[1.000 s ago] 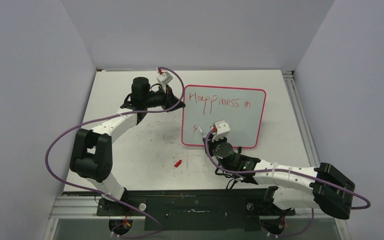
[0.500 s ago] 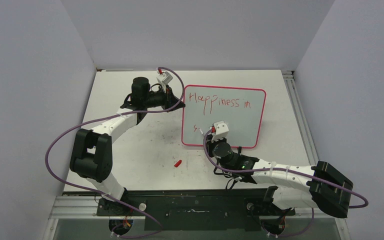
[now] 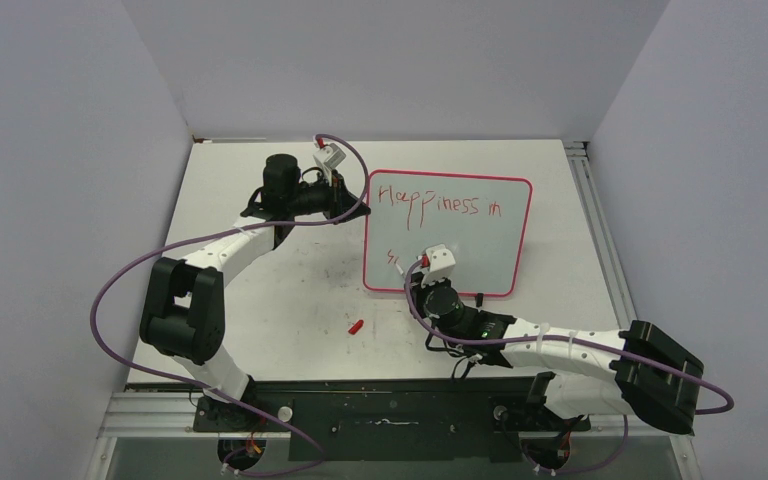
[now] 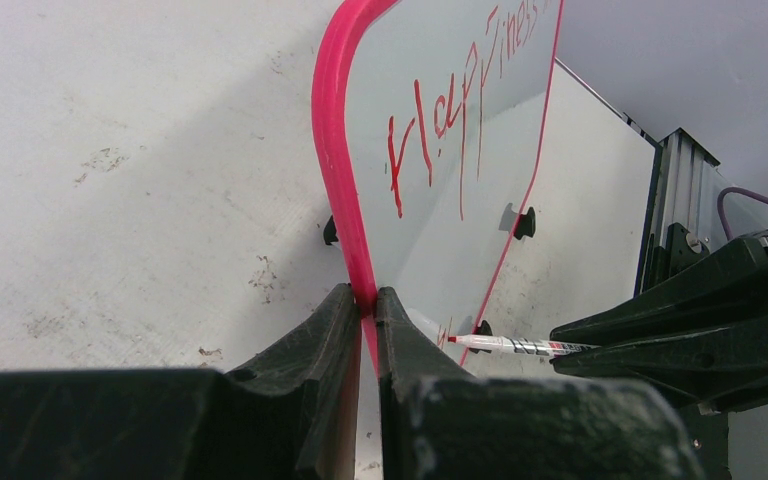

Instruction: Write a sentence on the whiteboard

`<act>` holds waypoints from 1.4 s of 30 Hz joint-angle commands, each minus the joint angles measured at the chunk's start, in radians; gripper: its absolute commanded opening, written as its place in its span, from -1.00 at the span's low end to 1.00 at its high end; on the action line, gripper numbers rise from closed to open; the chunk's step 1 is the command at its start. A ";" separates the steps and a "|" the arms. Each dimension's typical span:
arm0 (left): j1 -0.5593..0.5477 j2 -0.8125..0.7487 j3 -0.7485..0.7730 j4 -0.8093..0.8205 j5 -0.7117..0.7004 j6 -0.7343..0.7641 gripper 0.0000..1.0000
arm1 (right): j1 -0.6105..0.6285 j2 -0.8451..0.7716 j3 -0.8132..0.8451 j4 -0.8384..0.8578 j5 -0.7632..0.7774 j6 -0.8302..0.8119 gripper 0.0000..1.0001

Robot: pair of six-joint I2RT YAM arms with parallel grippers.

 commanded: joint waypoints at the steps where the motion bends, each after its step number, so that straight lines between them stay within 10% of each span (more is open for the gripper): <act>1: 0.002 -0.059 0.020 0.051 0.032 0.014 -1.00 | 0.011 0.000 -0.013 -0.005 0.002 0.023 -0.89; 42: 0.002 -0.057 0.020 0.051 0.031 0.016 -1.00 | -0.067 0.005 0.064 0.063 0.022 -0.104 -0.89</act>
